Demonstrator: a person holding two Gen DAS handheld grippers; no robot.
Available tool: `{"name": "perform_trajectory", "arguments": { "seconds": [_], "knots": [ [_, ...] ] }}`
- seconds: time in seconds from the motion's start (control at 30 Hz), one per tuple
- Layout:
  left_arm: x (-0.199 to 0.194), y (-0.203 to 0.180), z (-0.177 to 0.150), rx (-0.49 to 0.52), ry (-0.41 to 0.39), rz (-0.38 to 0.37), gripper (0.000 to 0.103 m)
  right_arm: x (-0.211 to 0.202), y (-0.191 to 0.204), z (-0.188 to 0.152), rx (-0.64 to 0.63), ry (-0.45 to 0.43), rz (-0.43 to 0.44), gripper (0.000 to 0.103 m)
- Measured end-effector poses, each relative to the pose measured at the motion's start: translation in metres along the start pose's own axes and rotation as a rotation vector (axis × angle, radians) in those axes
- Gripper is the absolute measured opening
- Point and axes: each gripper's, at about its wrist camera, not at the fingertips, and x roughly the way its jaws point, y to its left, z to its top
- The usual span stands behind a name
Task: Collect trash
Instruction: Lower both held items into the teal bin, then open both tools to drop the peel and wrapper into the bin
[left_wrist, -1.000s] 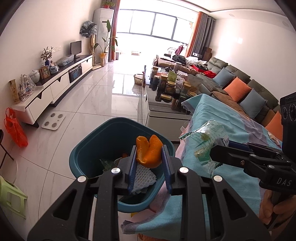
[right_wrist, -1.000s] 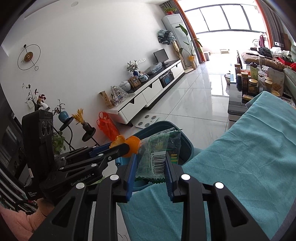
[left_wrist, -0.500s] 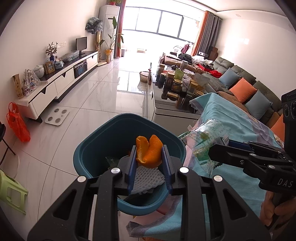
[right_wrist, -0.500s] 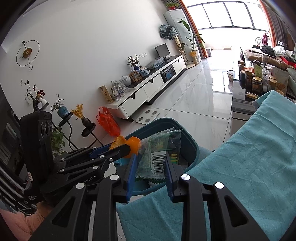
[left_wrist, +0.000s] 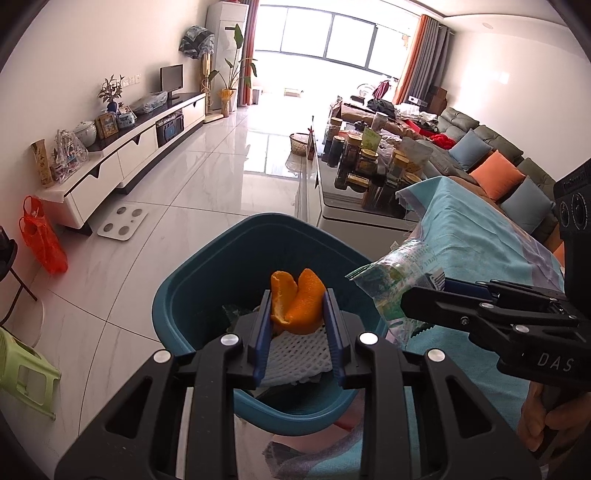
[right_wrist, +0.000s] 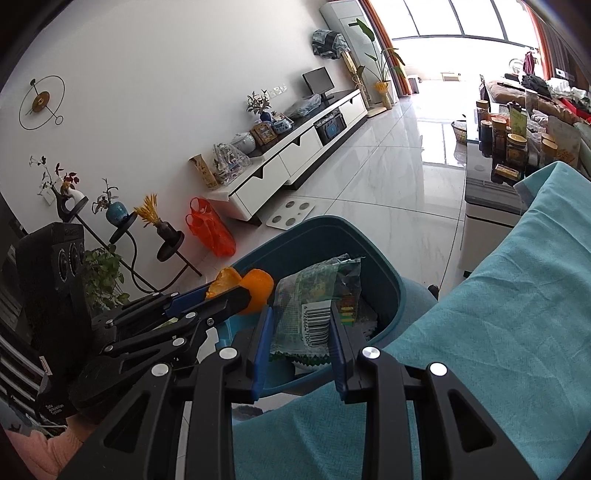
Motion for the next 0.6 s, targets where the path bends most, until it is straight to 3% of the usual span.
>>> {"name": "perform_trajectory", "arguments": {
  "seconds": [0.6],
  "knots": [
    [0.033, -0.001, 0.000, -0.020, 0.039, 0.031, 0.028, 0.026, 0.001, 0.010, 0.011, 0.064, -0.029, 0.029]
  ]
}}
